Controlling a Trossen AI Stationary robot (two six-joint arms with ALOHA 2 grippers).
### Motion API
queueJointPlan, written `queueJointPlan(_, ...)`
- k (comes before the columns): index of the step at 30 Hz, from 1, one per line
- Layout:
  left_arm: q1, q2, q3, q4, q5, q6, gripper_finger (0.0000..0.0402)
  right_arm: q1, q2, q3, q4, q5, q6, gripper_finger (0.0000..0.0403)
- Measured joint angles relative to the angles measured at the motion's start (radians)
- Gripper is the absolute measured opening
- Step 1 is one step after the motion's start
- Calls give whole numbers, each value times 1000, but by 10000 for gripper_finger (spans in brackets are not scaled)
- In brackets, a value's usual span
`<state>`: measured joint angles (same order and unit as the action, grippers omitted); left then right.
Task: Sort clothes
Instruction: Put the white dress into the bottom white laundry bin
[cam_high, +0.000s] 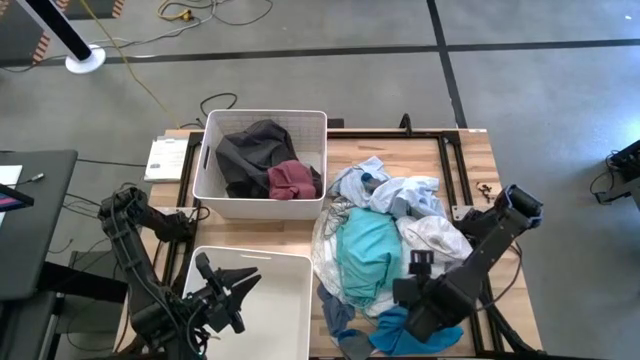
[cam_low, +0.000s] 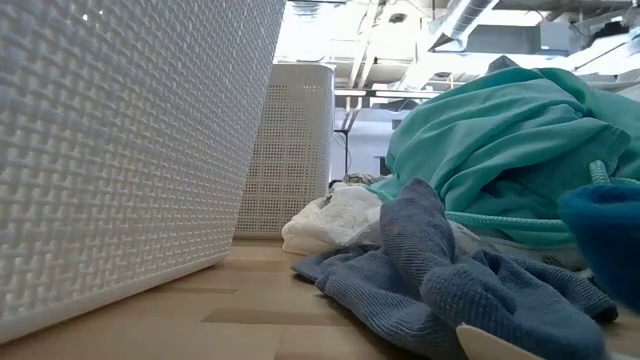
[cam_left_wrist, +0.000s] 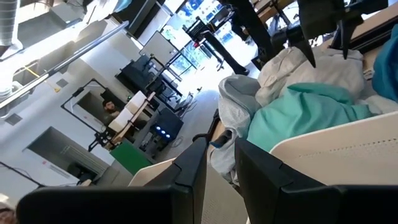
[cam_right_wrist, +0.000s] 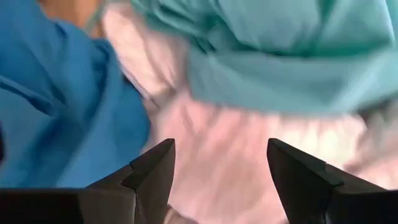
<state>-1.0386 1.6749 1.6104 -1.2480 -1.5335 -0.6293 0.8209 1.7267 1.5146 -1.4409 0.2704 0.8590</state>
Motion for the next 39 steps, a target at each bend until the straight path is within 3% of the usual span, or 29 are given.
queueJointPlan(16, 0, 0, 0, 0, 0, 6, 80, 107, 0, 0, -36, 105, 246, 270)
queueJointPlan(24, -9, 0, 0, 1, 0, 14, 80, 131, 0, -115, -31, 117, 402, 270)
queueJointPlan(39, -16, 0, 0, 1, 0, 34, 80, 106, 0, -419, 334, 127, 475, 269)
